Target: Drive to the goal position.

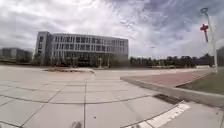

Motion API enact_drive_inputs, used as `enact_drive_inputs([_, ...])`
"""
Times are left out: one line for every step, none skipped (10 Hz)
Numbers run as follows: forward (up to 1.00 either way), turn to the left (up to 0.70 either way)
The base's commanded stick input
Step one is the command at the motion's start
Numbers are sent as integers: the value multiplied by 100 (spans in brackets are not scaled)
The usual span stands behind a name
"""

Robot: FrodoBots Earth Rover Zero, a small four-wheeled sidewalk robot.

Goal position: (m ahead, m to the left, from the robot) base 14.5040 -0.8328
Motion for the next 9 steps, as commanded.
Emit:
enact_drive_inputs([6,0])
enact_drive_inputs([6,0])
enact_drive_inputs([6,0])
enact_drive_inputs([6,0])
enact_drive_inputs([6,0])
enact_drive_inputs([6,0])
enact_drive_inputs([7,0])
enact_drive_inputs([6,0])
enact_drive_inputs([6,0])
